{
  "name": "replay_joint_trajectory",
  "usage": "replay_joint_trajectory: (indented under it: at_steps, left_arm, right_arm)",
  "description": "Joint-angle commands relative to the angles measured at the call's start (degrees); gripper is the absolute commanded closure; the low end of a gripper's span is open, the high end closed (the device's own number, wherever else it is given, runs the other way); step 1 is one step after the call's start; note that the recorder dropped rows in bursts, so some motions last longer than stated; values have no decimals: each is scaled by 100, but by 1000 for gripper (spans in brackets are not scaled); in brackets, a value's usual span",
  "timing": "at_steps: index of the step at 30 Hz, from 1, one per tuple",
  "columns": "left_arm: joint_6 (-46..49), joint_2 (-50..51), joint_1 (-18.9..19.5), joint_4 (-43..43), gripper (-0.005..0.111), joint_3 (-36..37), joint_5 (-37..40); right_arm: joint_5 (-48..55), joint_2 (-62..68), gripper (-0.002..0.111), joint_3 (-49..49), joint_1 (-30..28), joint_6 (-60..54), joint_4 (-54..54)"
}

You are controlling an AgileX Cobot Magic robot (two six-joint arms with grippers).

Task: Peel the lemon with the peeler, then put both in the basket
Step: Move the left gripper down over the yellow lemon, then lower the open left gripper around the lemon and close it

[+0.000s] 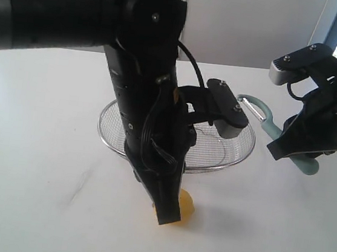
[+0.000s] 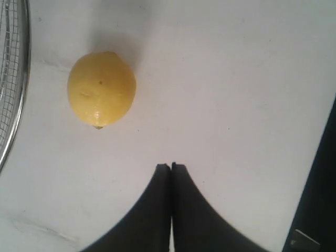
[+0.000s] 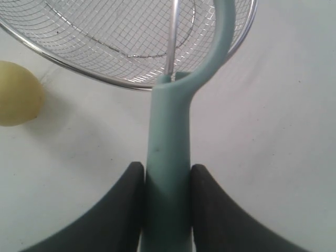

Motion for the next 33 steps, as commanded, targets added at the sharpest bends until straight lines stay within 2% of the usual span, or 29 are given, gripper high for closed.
replay_joint_trajectory:
  at_steps: [1,7,12,14,16,19,20,21,22,24,33]
  left_arm:
    - [-2,79,-36,17,107,-28,-6]
    - [52,107,-36,79,107,-18,-354]
    - [1094,107,-36,79,107,-18,-332]
    - [1219,107,-36,79,106,-18,-332]
    - [1256,125,-36,79,99,-18,-408]
    - [1266,213,-36,79,81,-18,-474]
    - [1269,346,-36,79,62,-18,-489]
    - [1269,409,-36,79,52,-18,-489]
    - [1279,579,-36,79,36,-18,-517]
    - [1279,746,-36,79,29,-18,-587]
    - [1279,1242,-36,94,29,-18,-854]
  right_arm:
    - [-100,-11,108,15,-39,-18,28]
    - [-100,-11,108,15,-39,-18,28]
    - [-100,-11,108,15,-39,-18,28]
    - [-100,-11,108,15,-39,-18,28]
    - [-100,-11,108,15,-39,-18,28]
    - [-100,-11,108,15,-39,-18,28]
    - [-100,-11,108,15,-39,-18,28]
    - [-100,-11,108,15,-39,-18,28]
    - [-100,-11,108,15,-39,-18,28]
    - [-100,-11,108,15,-39,-18,28]
    - [-100,-11,108,15,-39,-18,28]
